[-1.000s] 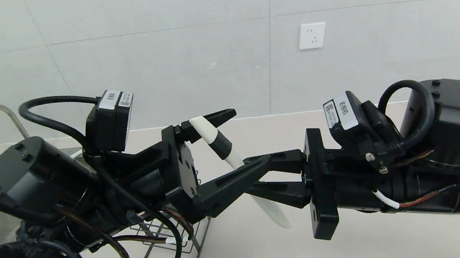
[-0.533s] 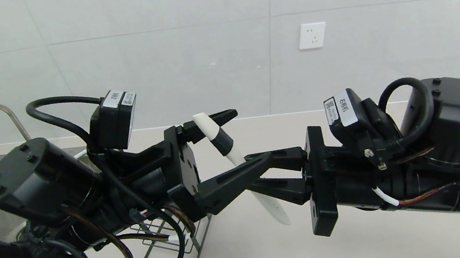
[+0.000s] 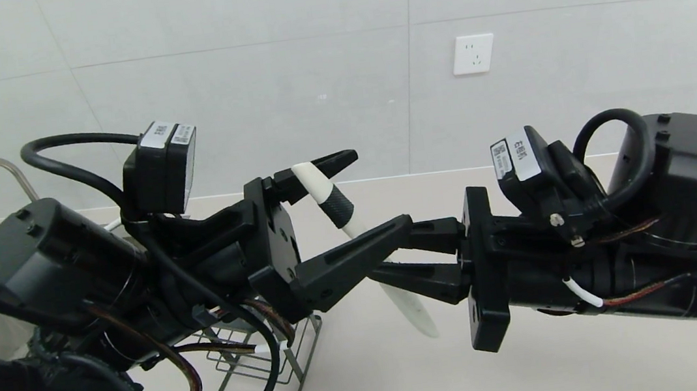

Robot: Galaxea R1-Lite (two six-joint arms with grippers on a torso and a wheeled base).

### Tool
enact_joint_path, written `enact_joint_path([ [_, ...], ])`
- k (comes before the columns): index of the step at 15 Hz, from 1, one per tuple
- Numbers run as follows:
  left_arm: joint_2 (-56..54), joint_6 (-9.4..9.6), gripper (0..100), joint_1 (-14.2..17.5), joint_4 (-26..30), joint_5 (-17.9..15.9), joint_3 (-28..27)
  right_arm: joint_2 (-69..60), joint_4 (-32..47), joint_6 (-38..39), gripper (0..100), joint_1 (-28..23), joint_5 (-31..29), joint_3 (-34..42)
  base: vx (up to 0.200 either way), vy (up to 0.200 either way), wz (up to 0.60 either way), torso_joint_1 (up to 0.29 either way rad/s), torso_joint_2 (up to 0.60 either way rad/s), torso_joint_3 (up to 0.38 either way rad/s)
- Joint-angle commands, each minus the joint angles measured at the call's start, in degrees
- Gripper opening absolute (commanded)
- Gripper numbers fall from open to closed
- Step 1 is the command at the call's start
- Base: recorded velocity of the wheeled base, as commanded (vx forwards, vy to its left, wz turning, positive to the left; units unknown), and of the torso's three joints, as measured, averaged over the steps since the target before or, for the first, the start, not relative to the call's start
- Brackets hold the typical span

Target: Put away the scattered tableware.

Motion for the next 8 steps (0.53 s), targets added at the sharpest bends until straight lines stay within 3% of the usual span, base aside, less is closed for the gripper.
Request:
enact_joint_path([
  [1,-0.5,-0.04,100,0.1,0.0,0.1,-0.9,0.2,0.0,0.2,0,0.0,0.0,-0.4,0.0,0.0,0.0,0.0,0.0,0.0],
  [8,-0.4,-0.04,100,0.7,0.0,0.1,-1.5,0.2,-1.3,3.0,0,0.2,-1.9,-0.7,0.0,0.0,0.0,0.0,0.0,0.0],
])
